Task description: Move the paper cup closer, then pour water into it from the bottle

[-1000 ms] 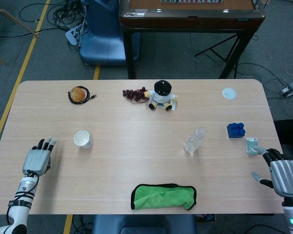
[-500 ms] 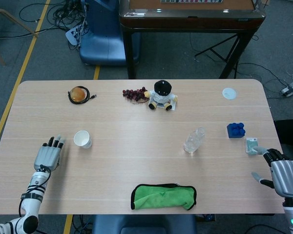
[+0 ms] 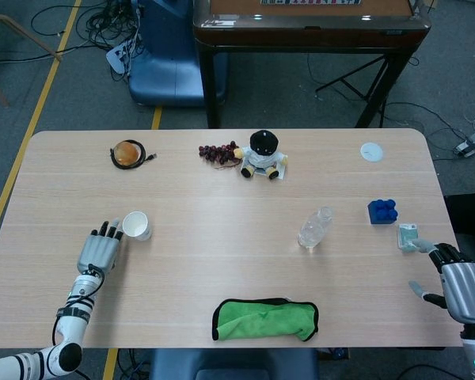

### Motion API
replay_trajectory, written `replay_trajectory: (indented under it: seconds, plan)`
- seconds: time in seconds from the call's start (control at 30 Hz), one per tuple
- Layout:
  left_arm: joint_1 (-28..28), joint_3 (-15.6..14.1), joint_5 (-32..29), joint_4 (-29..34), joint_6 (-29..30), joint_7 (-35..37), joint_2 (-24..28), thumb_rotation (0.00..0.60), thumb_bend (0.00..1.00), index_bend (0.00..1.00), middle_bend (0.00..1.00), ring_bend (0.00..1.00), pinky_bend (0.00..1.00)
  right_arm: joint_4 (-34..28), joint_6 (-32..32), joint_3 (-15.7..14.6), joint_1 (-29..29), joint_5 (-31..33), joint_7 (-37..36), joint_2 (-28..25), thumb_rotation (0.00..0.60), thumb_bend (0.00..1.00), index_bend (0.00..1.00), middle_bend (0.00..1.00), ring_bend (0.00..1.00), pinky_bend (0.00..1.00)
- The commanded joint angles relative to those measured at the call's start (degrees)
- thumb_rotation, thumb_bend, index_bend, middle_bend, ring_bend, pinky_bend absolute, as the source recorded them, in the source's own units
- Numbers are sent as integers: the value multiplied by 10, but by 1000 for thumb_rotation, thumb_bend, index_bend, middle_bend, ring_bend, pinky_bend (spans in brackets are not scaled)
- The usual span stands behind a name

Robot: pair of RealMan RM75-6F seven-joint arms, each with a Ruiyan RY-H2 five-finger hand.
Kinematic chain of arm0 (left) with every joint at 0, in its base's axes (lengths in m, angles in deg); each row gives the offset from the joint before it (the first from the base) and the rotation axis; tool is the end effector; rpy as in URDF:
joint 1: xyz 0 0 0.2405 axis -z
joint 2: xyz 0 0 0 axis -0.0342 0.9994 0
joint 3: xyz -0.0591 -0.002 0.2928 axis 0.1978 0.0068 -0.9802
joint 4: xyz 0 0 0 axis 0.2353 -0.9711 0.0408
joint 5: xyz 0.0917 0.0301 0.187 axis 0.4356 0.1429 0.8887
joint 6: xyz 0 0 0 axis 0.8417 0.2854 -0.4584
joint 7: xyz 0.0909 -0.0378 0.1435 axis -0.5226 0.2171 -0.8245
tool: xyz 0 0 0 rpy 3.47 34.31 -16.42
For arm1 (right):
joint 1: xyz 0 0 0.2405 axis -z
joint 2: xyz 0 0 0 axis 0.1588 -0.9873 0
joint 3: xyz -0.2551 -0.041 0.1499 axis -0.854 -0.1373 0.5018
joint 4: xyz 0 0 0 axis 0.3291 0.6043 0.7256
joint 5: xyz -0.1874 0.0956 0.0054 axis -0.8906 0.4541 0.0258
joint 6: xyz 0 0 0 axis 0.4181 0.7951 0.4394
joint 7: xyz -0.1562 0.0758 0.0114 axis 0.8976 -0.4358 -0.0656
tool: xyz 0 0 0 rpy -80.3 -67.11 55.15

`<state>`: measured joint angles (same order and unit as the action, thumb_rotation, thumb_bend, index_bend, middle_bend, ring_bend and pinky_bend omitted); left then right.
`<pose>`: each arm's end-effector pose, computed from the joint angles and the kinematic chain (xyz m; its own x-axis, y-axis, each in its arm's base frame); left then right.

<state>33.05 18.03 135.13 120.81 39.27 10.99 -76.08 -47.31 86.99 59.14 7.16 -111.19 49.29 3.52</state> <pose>-0.3045 0.3553 -0.0059 0.7454 0.3232 0.5831 0.6456 -0.1318 -0.7522 -0.3439 -0.1936 0.1866 0.4242 0.0436 0.9045 -0.9036 -0.0447 0.4260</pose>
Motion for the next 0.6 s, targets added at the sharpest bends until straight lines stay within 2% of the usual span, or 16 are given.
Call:
replay_trajectory:
  seconds: [0.03, 0.6]
  plan:
    - [6, -1, 2, 0, 2, -1, -5, 600, 777, 0, 0, 0, 210, 1, -1, 0, 0, 1, 0, 0, 600, 33, 283, 377, 309, 529]
    - [42, -11, 20, 2, 11, -22, -48, 600, 778, 0, 0, 0, 207, 0, 0, -2, 1, -6, 1, 1, 600, 33, 283, 377, 309, 529]
